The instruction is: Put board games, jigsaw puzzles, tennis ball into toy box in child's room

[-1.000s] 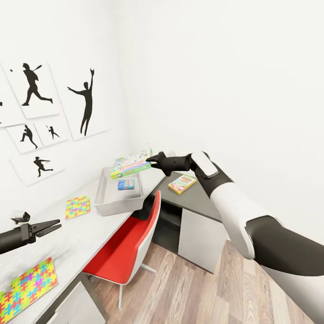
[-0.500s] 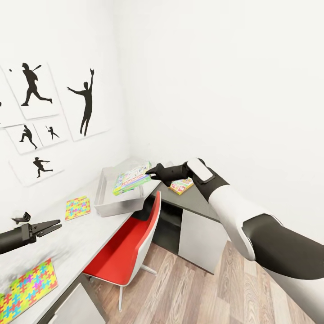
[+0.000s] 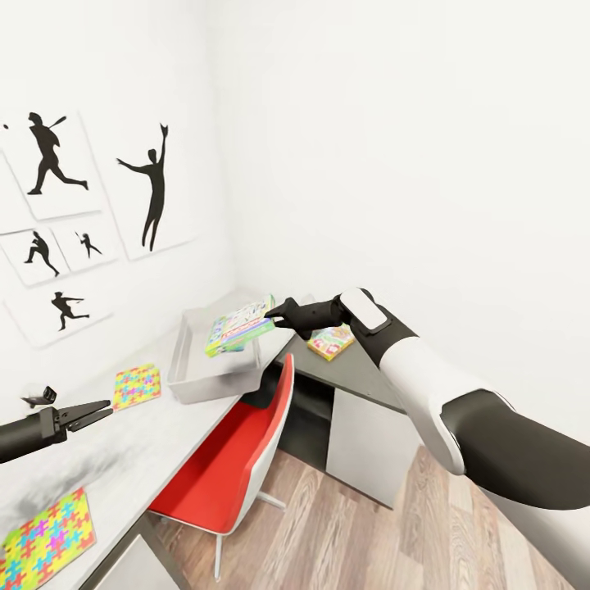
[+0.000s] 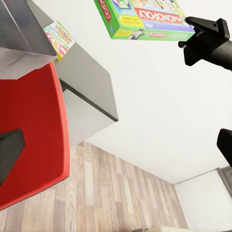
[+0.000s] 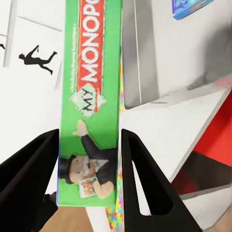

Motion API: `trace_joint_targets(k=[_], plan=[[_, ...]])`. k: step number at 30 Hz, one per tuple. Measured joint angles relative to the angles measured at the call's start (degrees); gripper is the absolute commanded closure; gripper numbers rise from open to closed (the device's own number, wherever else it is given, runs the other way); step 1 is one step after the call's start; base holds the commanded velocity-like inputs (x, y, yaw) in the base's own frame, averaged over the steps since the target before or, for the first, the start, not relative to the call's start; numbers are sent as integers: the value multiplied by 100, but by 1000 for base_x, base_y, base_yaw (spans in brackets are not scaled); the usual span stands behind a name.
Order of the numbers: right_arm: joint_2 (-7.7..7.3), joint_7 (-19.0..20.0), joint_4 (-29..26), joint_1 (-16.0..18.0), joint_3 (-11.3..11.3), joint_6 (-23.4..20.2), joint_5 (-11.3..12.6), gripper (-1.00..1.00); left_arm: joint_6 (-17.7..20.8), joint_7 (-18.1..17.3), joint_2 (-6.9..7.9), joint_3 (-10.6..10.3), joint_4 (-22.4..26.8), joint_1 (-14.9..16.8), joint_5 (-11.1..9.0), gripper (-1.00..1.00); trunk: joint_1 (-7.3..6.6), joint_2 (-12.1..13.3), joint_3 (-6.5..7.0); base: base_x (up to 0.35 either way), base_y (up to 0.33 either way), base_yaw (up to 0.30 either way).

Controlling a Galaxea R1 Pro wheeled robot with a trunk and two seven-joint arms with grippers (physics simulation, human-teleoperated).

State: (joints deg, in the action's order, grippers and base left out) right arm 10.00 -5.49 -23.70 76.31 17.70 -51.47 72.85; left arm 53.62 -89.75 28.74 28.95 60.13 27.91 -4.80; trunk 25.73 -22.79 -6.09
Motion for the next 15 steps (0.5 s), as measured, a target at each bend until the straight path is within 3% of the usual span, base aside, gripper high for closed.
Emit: trace_joint_targets(k=[4, 8, 15], plan=[[0, 0, -10, 0, 5, 1, 9, 100, 0, 0, -1, -3, 4, 0, 0, -100, 1, 0, 0, 120, -2, 0], [0, 0, -44, 1, 14, 6, 7, 100, 0, 1, -1, -4, 4, 0, 3, -100, 0, -1, 0, 120, -170, 0], [0, -10, -387, -3, 318, 55, 23, 100, -8, 0, -1, -1, 5, 0, 8, -100, 1, 0, 0, 54, -73, 13]])
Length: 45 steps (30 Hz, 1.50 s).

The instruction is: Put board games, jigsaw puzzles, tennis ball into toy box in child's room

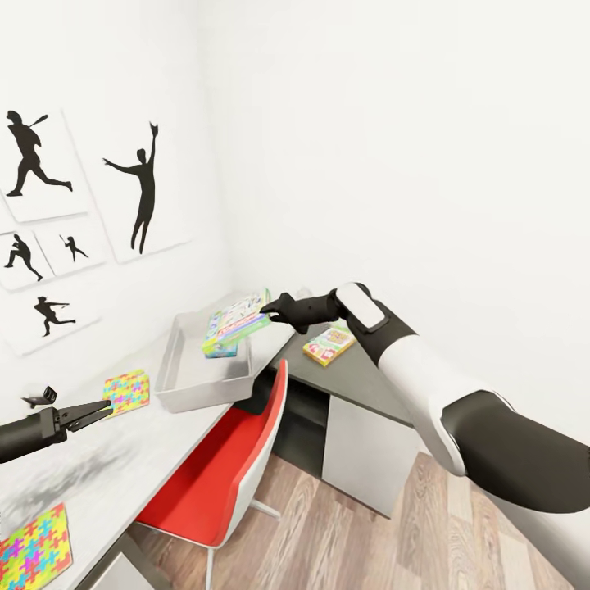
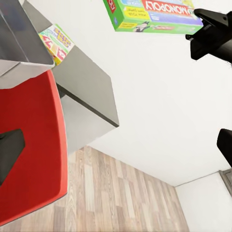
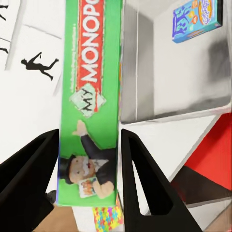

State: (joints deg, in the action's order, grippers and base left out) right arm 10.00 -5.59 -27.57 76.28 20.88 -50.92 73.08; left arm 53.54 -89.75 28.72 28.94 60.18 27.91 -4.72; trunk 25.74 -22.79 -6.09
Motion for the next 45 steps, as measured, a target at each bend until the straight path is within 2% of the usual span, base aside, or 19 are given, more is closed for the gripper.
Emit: trace_joint_targets(k=[12, 35, 45], plan=[[0, -7, -129, -13, 93, 20, -19, 100, 7, 0, 0, -2, 0, 0, -1, -100, 0, 0, 13, 26, -43, 199], [0, 0, -140, -24, 96, 30, -18, 100, -9, 0, -25, -4, -10, 0, 11, -100, 0, 0, 14, 77, -3, 7], [0, -5, -139, -23, 101, 33, -30, 100, -9, 1, -126, -3, -14, 0, 24, -100, -2, 0, 40, 120, -101, 109]])
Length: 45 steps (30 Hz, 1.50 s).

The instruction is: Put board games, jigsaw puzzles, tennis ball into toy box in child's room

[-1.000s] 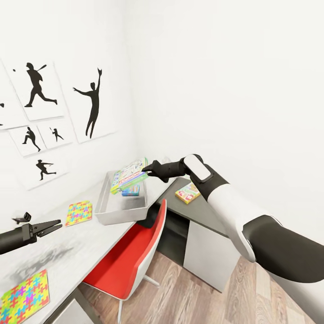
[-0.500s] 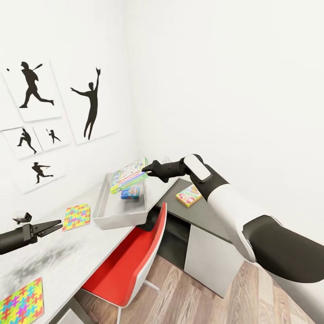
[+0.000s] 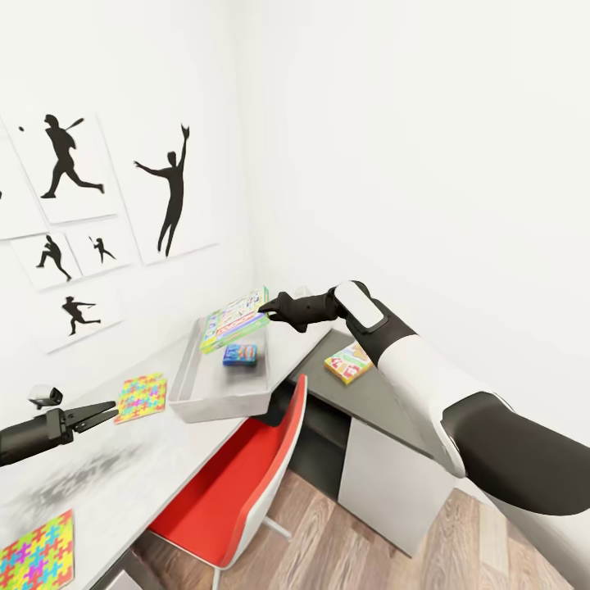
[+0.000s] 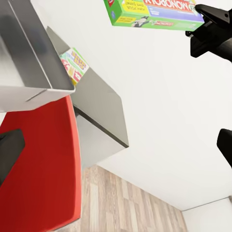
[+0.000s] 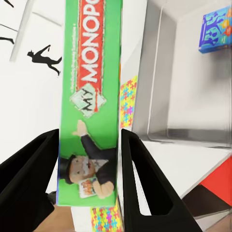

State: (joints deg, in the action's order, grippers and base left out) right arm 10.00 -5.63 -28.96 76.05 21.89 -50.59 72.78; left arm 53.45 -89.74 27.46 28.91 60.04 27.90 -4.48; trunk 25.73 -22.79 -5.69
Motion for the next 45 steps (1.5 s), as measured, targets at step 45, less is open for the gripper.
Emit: trace_joint_targets(k=[45], plan=[[0, -31, 23, -1, 5, 14, -5, 100, 9, -1, -5, 1, 4, 0, 4, -100, 2, 1, -99, 17, -6, 84]])
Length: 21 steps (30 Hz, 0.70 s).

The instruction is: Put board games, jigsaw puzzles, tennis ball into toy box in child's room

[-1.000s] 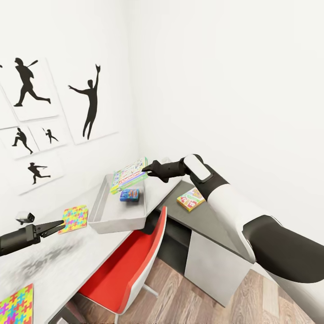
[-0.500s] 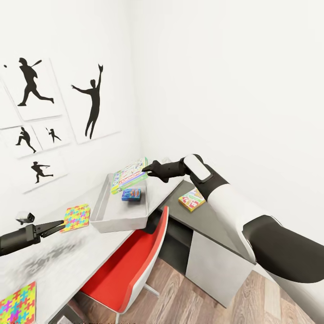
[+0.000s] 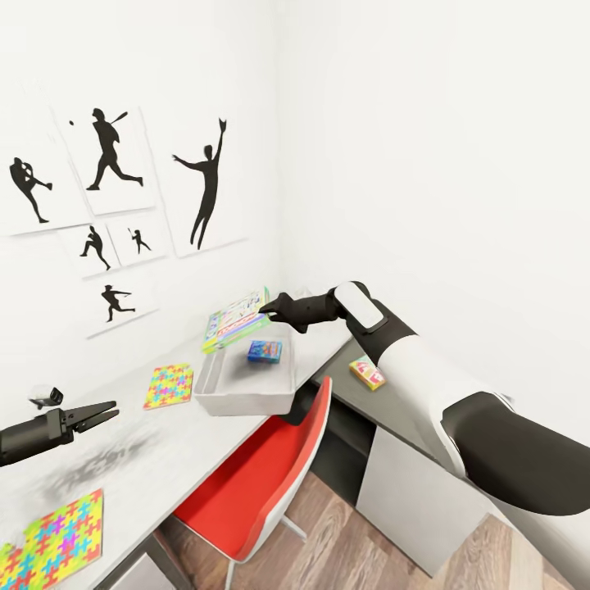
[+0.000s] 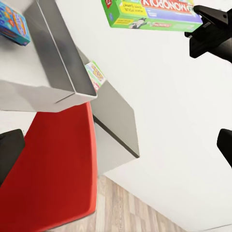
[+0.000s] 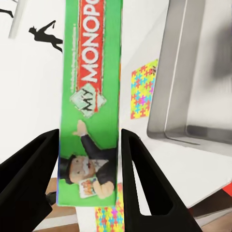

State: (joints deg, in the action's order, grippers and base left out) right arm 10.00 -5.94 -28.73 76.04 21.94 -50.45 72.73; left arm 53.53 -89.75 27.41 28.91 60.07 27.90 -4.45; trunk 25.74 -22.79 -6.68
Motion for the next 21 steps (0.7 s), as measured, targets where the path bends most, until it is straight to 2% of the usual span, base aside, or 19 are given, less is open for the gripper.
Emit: trace_joint_targets(k=[11, 13, 16, 19, 21], plan=[[0, -61, 47, 5, -16, 34, 20, 100, -1, 0, 0, 0, -4, 0, -1, -100, 0, 0, 0, 0, 15, 5], [0, -135, 53, 4, -26, 164, 12, 100, -4, 0, 0, 0, -4, 0, -1, -100, 0, 0, 0, 0, 0, 0], [0, -426, 64, -8, -25, 466, 0, 100, -7, 0, 0, 0, -17, 0, -1, -100, 0, -1, 0, 0, 0, 0], [0, -833, 79, -26, -16, 595, 12, 100, -8, 0, 0, -1, -28, -1, 4, -100, 0, 0, 0, 0, 0, 0], [0, -965, 79, -30, -18, 637, 80, 100, -8, 0, 0, -4, -34, -2, 6, -100, 0, -1, 0, 0, 0, 0]])
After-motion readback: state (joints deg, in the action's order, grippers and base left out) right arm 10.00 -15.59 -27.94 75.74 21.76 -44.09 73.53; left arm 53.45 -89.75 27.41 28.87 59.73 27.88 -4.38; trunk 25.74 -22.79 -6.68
